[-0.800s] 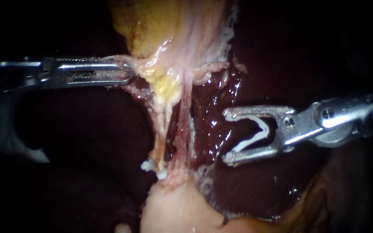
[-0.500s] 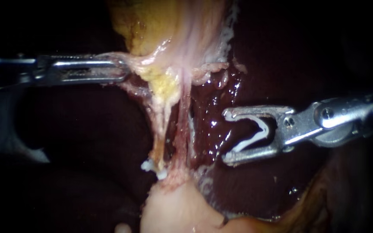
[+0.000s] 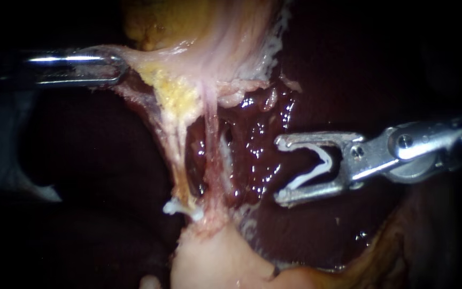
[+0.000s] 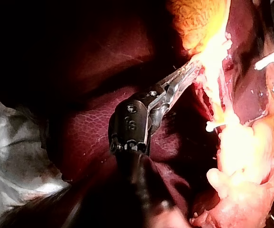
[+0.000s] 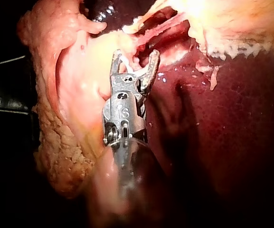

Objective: Clipping second clip left tube

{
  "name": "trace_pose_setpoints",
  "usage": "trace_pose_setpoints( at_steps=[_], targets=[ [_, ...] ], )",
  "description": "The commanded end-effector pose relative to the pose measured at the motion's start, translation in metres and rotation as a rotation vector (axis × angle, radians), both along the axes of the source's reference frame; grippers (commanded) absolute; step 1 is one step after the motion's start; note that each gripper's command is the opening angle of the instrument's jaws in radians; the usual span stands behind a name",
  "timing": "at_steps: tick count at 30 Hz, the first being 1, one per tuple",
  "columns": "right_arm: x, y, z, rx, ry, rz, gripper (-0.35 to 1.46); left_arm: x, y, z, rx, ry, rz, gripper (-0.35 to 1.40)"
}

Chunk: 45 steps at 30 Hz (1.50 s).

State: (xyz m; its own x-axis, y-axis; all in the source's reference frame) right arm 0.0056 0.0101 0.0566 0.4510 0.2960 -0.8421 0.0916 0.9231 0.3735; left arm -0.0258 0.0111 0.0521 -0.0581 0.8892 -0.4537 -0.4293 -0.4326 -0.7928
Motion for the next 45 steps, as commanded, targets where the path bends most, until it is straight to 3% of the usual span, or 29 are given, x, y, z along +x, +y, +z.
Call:
trace_pose_setpoints(
  at_steps=[1,7,20,38,45],
  targets=[
    [0.0003,-0.0002,0.0001,0.002,0.003,-0.005,0.5,0.0,0.0,0.0,-0.001,0.001,-0.001,-0.35],
    [0.0027,-0.0019,0.0006,0.011,0.017,-0.027,0.5,-0.0001,-0.0002,-0.0002,-0.001,0.001,-0.002,-0.35],
    [0.0093,-0.005,0.0042,0.108,0.041,-0.017,0.5,-0.0002,-0.0004,-0.0004,-0.001,0.002,-0.003,-0.35],
    [0.0109,-0.0024,0.0083,0.173,0.054,0.015,0.5,-0.0003,-0.0004,-0.0003,-0.001,0.003,-0.004,-0.35],
    [0.0126,-0.0026,0.0098,0.257,0.064,0.011,0.49,-0.0004,-0.0004,-0.0003,-0.001,0.003,-0.005,-0.35]
  ],
)
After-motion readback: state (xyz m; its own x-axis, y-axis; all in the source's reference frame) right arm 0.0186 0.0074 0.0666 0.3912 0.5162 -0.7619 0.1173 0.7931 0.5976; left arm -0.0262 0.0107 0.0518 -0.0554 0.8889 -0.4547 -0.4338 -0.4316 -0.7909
